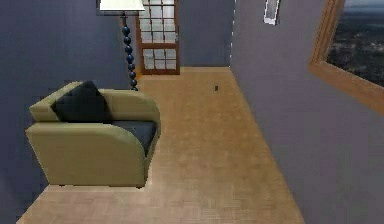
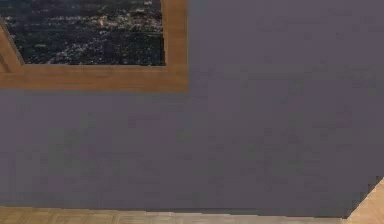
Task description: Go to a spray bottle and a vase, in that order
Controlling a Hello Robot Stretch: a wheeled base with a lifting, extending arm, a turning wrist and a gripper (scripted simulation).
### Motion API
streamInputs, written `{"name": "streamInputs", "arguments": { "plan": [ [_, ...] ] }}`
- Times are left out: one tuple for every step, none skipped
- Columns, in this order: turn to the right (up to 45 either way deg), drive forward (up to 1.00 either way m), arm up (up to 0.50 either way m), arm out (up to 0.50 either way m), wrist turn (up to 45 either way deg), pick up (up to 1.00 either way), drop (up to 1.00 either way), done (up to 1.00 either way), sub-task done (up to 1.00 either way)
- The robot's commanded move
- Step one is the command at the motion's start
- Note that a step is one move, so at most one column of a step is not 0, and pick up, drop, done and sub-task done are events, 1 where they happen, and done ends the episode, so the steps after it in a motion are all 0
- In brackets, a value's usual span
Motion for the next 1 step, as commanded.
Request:
{"name": "streamInputs", "arguments": {
  "plan": [
    [0.0,1.00,0.00,0.00,0.0,0.00,0.00,0.00,0.00]
  ]
}}
